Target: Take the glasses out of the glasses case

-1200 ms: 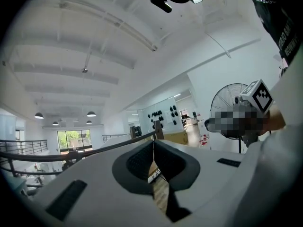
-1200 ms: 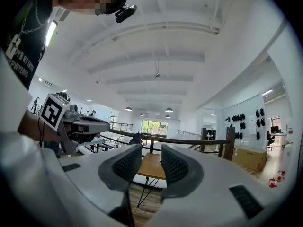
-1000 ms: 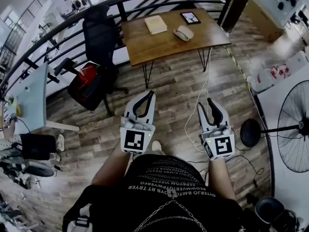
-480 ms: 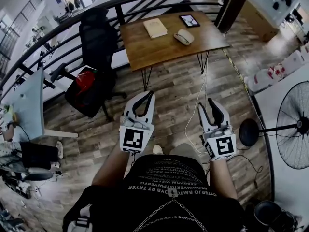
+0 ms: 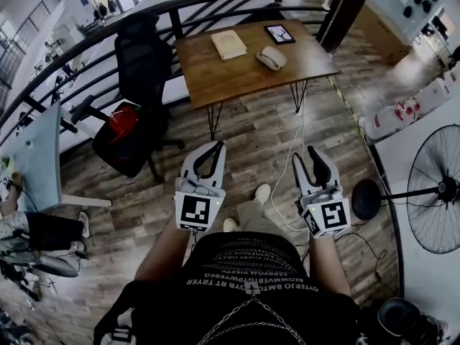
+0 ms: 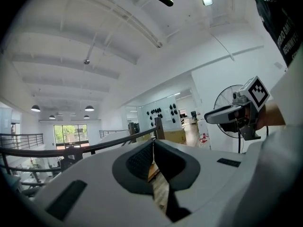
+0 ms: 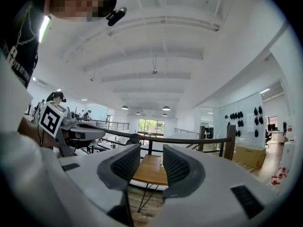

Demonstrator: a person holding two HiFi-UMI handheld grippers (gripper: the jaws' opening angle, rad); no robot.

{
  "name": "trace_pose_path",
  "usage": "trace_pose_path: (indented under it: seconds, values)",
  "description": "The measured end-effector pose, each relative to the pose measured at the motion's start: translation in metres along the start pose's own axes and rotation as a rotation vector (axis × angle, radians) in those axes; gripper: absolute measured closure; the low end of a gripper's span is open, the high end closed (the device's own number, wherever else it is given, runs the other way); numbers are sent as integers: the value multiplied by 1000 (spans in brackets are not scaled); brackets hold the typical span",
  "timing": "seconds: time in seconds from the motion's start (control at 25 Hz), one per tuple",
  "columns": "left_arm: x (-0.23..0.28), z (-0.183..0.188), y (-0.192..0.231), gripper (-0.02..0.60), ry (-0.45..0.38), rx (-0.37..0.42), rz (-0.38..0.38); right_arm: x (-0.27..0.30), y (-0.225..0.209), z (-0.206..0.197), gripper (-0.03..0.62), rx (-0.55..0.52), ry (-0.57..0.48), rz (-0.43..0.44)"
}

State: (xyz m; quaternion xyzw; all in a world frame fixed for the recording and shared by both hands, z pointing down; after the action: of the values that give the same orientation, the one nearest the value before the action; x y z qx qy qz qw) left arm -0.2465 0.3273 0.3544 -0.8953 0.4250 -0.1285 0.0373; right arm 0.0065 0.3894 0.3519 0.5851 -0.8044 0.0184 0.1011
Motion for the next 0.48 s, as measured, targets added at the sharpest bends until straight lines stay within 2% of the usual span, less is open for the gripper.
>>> trace_pose_path:
  seconds: [0.2,0.48]
  values:
    - [8,-4,0,552,20,10,-4,12,-5,-4,456,18,12,26]
    - [40,-7,4,552,38,-15,-8,37,-23,-10,454,19,29,64]
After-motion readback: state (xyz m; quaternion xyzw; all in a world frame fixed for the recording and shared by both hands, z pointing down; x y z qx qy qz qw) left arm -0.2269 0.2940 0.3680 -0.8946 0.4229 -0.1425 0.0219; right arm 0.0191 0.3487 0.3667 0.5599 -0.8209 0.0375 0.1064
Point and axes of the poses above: the fingertips, and each gripper's own axes: x forward along the fingers, y to its left, z out of its top, the point moved 8 cm from there along -x, backward along the fingers, and after that the axes turned 7 degrees about y, right-handed, at the moved point
